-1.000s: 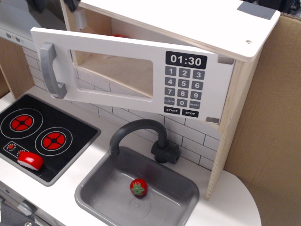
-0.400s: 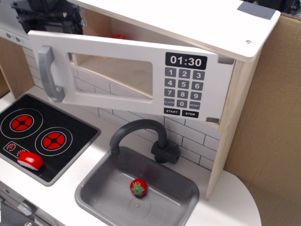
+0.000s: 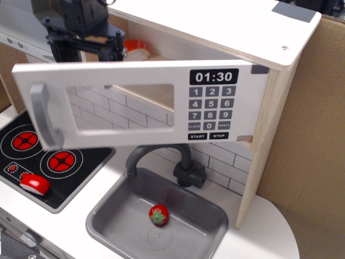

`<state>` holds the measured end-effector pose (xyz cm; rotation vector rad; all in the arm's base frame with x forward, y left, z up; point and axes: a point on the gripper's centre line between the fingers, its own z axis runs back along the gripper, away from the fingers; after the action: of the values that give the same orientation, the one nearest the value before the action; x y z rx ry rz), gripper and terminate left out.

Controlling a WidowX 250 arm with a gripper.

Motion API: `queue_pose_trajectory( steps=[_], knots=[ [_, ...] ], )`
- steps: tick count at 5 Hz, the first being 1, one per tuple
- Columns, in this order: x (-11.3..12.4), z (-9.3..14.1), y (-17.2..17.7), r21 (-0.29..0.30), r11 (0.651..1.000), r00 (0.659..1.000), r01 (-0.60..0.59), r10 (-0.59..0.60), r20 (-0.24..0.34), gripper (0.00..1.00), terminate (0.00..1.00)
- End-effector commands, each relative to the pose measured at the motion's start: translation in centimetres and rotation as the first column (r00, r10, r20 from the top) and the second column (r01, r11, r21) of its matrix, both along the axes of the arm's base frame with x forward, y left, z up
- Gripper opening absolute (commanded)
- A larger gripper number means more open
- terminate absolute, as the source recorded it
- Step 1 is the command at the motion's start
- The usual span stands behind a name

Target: Open microwave

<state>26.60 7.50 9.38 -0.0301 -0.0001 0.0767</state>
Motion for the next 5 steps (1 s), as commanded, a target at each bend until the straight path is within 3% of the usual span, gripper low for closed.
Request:
queue_pose_trajectory(
  steps=[1,3,5],
  knots=[
    [-0.7,0.0,-3.5,0.003,0.994,0.993,0.113,-0.113,0.029,1.0,0.0],
    [0.0,-1.6,-6.8,-0.008,0.99,0.99,0.138,-0.138,0.01,1.0,0.0],
    [0.0,-1.6,-7.8,-0.039,0.993,0.992,0.114,-0.111,0.067,1.0,0.0]
  ],
)
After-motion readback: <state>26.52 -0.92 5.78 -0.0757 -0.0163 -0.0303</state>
